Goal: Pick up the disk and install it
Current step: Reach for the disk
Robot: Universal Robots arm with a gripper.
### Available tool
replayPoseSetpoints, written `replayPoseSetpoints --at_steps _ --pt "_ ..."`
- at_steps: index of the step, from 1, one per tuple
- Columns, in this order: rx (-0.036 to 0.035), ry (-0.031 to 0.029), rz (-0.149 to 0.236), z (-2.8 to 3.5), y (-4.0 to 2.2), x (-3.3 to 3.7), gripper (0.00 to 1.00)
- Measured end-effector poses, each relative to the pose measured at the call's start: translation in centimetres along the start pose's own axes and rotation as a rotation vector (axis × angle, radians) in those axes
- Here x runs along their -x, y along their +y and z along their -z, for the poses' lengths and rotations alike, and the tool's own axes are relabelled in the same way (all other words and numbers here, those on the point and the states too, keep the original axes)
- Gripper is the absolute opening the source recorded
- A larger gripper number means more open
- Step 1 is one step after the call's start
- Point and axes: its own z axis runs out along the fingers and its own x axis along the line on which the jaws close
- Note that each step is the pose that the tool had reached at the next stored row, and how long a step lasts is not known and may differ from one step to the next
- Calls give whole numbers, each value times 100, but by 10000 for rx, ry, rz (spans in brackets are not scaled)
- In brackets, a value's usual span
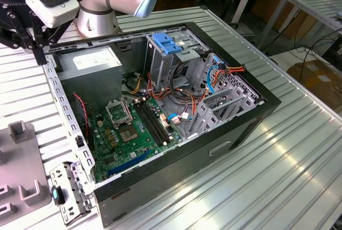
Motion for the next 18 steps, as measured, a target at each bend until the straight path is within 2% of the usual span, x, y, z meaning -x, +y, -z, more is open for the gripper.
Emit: replayPoseSetpoints --at_steps 8,11,12,13,14,16,17,18 --pt "1 1 0 1 -7 -91 11" --pt "0 2 -2 3 -8 -147 11" --pt "-1 8 -6 4 -6 -188 11" --pt "-3 30 -9 5 -4 -212 11" --pt "-5 72 -12 4 -2 -226 11" --pt "-25 321 -22 6 4 -249 11" --pt "-36 485 -34 5 8 -265 11" --pt "-43 561 -38 5 11 -278 11"
